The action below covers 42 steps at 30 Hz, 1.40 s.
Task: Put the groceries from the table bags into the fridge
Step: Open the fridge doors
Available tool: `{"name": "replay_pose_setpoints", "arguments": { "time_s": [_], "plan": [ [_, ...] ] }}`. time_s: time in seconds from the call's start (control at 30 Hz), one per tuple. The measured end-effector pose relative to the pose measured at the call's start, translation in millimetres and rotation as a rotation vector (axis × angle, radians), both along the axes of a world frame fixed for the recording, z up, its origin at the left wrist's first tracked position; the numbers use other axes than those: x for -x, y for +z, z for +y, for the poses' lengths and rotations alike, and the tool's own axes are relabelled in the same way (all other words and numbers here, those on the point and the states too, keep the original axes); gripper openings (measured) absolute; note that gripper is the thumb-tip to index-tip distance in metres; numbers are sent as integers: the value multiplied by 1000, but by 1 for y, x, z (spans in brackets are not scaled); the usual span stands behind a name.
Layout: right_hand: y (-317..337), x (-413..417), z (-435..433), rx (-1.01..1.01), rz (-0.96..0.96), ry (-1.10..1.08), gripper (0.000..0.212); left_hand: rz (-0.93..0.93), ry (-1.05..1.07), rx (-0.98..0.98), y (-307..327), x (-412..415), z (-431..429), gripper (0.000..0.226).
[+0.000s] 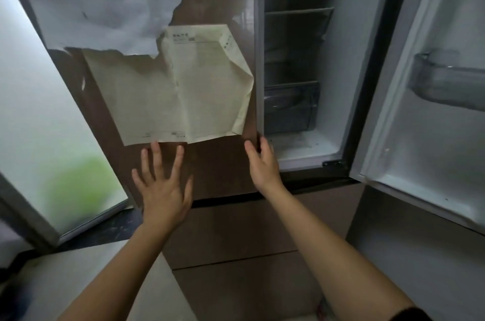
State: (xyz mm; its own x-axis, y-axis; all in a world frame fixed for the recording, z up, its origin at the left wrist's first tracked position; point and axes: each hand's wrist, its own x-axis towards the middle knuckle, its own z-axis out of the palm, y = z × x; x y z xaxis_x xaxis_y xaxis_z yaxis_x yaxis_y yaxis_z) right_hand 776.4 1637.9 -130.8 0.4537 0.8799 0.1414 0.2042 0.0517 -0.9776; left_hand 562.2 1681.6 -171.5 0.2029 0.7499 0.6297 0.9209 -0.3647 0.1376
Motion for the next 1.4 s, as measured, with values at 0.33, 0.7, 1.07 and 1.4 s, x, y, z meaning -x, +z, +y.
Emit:
{"name": "replay_pose_setpoints", "arguments": {
  "time_s": [0.33, 0.7, 1.07, 1.4],
  "plan": [
    [-3, 12, 0, 94, 23, 44, 67, -488, -32, 141, -2, -5, -16, 51],
    [0, 15, -8, 155, 10, 36, 71, -2001, -272, 1236, -9, -55, -17, 104],
    [-4, 3, -27, 133, -95, 79, 68, -1964, -269, 1116, -15, -63, -14, 129],
    [-16, 3, -13, 129, -172, 74, 60, -1917, -286, 1098, -33, -65, 4, 143]
  ]
}}
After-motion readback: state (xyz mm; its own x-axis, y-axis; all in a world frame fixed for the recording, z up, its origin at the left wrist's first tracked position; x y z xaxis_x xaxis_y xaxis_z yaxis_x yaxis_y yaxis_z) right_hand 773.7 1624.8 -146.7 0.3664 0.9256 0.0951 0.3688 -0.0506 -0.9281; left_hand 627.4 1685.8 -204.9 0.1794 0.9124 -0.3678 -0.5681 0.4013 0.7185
